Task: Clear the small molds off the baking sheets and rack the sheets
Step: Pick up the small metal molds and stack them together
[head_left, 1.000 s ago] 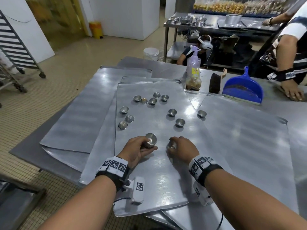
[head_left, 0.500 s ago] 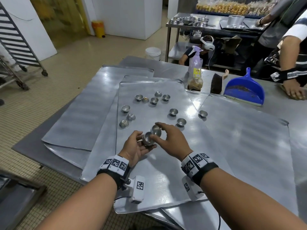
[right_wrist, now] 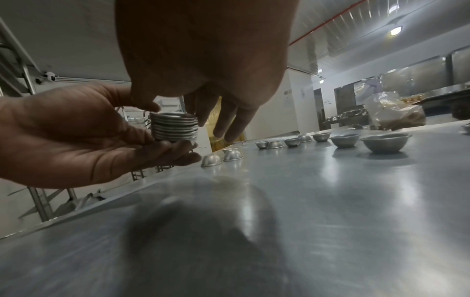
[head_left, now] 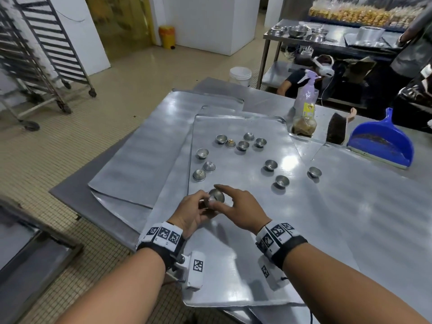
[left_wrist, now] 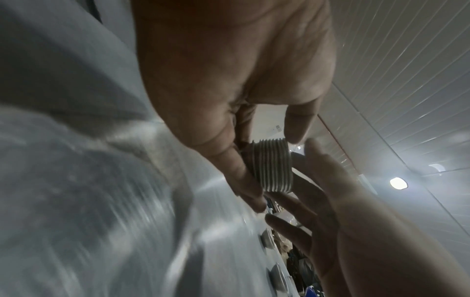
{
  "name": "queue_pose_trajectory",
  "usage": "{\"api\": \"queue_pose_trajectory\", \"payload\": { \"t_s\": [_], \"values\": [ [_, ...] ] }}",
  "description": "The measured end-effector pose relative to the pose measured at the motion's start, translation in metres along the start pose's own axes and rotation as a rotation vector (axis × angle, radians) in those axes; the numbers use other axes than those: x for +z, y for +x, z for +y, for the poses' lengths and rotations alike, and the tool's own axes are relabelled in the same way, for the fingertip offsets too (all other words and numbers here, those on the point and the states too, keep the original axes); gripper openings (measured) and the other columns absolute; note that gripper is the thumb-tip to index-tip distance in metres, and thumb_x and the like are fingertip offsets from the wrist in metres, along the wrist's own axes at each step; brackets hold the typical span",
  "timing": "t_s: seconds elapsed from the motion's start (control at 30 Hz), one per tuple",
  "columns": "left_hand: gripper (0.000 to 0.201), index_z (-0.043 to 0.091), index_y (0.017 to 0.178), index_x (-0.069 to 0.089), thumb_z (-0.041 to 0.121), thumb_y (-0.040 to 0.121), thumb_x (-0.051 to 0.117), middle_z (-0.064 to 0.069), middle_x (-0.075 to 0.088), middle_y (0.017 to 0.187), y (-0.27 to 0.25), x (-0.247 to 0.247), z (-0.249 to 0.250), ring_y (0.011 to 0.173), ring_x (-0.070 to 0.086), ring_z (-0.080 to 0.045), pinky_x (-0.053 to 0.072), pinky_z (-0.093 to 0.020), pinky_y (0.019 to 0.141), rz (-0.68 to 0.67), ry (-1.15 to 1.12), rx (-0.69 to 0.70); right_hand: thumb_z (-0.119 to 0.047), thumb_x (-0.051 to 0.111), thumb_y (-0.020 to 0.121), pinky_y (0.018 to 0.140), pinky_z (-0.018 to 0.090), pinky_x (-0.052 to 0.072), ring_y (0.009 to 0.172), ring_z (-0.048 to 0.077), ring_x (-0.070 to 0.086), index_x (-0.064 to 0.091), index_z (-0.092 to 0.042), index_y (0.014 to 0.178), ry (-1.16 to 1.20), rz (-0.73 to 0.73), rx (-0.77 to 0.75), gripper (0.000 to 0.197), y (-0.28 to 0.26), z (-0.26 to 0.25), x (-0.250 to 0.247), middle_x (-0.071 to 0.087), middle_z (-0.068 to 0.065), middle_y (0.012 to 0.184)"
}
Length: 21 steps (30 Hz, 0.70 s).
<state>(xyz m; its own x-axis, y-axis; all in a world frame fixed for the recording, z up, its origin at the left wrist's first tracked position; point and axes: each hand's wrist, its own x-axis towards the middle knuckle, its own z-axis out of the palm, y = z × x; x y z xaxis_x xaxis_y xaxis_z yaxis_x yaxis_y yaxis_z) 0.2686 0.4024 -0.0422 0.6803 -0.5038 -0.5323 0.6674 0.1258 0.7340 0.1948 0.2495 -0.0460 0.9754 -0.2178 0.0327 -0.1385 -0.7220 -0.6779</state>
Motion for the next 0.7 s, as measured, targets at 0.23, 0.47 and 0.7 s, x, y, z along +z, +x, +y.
{"api": "queue_pose_trajectory", "payload": {
  "t_s": [0.23, 0.47, 0.7],
  "values": [
    [0.027, -0.007, 0.109, 0.058, 0.013, 0.091, 0.054, -0.024, 0.074, 0.091, 0.003, -0.042, 0.025, 0.091, 0.073, -0.043, 0.063, -0.040, 0.075, 0.116, -0.041, 0.004, -0.043, 0.055, 0.098, 0.097, 0.034, 0.048, 0.113, 0.017, 0.062, 0.061, -0.022, 0.131, 0.003, 0.004, 0.136, 0.040, 0.039, -0.004, 0.021, 0.064, -0.002, 0.131],
    [0.020, -0.003, 0.103, 0.059, 0.012, 0.091, 0.053, -0.020, 0.074, 0.090, 0.004, -0.082, 0.042, 0.092, 0.073, -0.041, 0.057, -0.044, 0.092, 0.188, -0.018, -0.021, -0.034, 0.056, 0.096, 0.098, 0.041, 0.047, 0.119, 0.031, 0.057, 0.046, -0.021, 0.143, -0.158, -0.108, 0.192, 0.050, 0.100, -0.005, 0.043, 0.057, 0.010, 0.137],
    [0.019, -0.004, 0.105, 0.057, 0.010, 0.093, 0.053, -0.025, 0.070, 0.099, 0.002, -0.106, 0.052, 0.092, 0.073, -0.042, 0.064, -0.035, 0.072, 0.183, -0.050, -0.041, -0.033, 0.054, 0.096, 0.102, 0.043, 0.044, 0.125, 0.039, 0.050, 0.035, -0.024, 0.152, -0.341, -0.206, 0.178, 0.060, 0.133, -0.006, 0.064, 0.040, 0.009, 0.154]
  ]
}}
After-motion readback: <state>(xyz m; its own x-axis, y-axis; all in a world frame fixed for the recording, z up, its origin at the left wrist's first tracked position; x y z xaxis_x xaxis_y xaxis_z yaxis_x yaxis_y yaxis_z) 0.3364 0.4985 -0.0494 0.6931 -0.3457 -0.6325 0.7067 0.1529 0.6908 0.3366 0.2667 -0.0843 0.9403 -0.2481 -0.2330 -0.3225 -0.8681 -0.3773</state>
